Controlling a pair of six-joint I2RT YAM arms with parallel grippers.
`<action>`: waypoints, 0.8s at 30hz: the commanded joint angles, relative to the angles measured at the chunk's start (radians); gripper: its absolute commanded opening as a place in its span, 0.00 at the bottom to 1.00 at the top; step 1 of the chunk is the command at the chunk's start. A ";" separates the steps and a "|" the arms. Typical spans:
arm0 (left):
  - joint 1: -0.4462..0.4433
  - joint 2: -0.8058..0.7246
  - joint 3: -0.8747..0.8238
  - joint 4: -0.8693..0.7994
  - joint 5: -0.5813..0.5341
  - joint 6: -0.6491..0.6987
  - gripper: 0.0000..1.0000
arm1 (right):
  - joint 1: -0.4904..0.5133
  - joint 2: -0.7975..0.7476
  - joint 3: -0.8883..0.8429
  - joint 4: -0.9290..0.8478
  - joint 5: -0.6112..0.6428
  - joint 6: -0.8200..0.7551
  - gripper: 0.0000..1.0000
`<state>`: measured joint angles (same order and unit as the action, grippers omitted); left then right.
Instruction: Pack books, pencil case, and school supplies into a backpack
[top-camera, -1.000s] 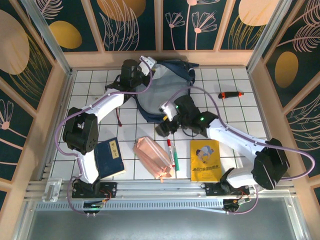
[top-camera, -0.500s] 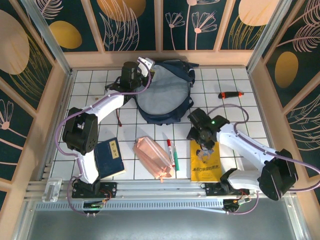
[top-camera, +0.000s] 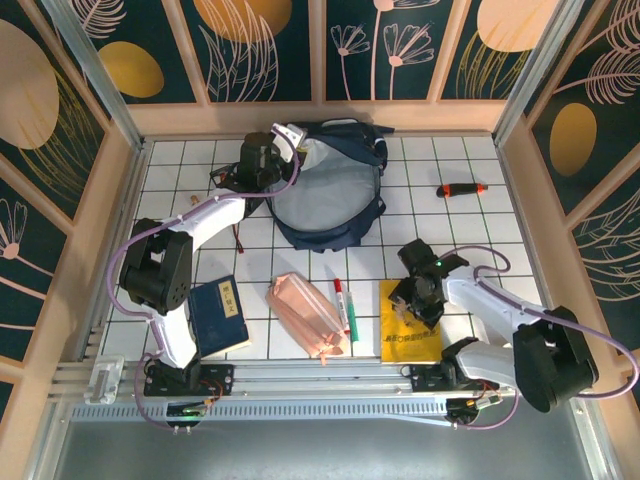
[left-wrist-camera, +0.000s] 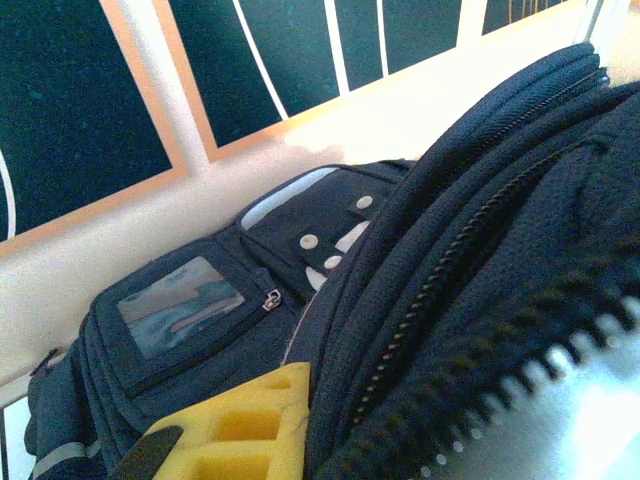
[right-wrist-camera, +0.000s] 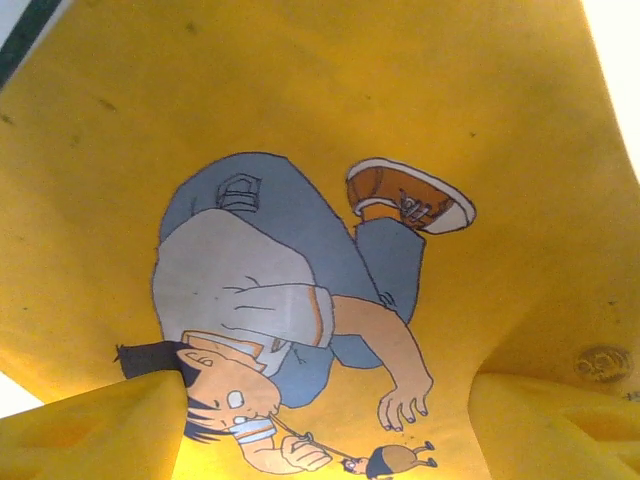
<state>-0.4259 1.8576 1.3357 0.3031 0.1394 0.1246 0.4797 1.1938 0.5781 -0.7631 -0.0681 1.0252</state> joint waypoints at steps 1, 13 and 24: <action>0.005 -0.062 -0.005 0.078 -0.012 -0.051 0.00 | -0.055 0.065 -0.021 0.274 0.041 -0.091 0.74; 0.004 -0.068 -0.017 0.087 0.000 -0.076 0.00 | -0.283 0.324 0.207 0.473 0.046 -0.326 0.72; 0.005 -0.084 -0.046 0.088 -0.013 -0.094 0.00 | -0.313 0.350 0.501 0.032 0.199 -0.364 0.88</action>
<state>-0.4259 1.8320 1.2938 0.3153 0.1444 0.0772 0.1810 1.5871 1.0611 -0.5297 0.0441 0.6392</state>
